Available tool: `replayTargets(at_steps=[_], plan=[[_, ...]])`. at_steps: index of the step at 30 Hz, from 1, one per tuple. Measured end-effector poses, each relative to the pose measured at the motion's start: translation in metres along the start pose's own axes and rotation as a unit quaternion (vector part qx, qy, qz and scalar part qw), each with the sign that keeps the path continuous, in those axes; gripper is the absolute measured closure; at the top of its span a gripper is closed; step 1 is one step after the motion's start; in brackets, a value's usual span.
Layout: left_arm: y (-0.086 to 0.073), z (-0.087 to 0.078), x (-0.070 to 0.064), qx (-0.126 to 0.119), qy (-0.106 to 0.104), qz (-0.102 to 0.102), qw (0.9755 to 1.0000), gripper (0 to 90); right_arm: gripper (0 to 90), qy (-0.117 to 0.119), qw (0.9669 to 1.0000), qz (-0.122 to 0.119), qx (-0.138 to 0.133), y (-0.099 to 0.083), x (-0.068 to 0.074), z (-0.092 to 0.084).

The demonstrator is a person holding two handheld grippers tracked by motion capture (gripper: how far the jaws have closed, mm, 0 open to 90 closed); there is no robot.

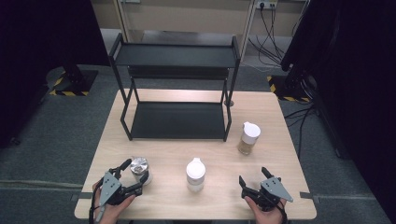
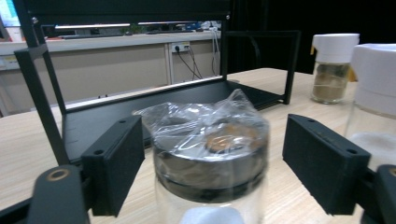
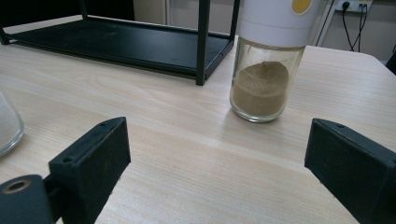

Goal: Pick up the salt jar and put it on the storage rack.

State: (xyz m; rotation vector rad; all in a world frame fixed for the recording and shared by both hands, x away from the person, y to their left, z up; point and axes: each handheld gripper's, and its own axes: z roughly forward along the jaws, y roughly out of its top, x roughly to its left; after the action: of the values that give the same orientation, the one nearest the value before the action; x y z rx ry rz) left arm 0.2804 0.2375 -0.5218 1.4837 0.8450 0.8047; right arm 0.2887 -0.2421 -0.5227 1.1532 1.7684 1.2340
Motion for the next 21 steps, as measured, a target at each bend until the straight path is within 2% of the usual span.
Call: replayTargets(at_steps=[9, 21], plan=[[0.0012, 0.0074, 0.0003, 0.004, 0.001, 0.006, 1.0000, 33.5, 7.4, 0.002, 1.0000, 0.002, -0.003, -0.0002, -0.0004, -0.0005], [0.0033, 0.0089, -0.0020, 0.006, 0.010, 0.002, 0.9999, 35.0, 7.5, 0.004, 1.0000, 0.002, -0.004, -0.0003, -0.0006, -0.0006]])
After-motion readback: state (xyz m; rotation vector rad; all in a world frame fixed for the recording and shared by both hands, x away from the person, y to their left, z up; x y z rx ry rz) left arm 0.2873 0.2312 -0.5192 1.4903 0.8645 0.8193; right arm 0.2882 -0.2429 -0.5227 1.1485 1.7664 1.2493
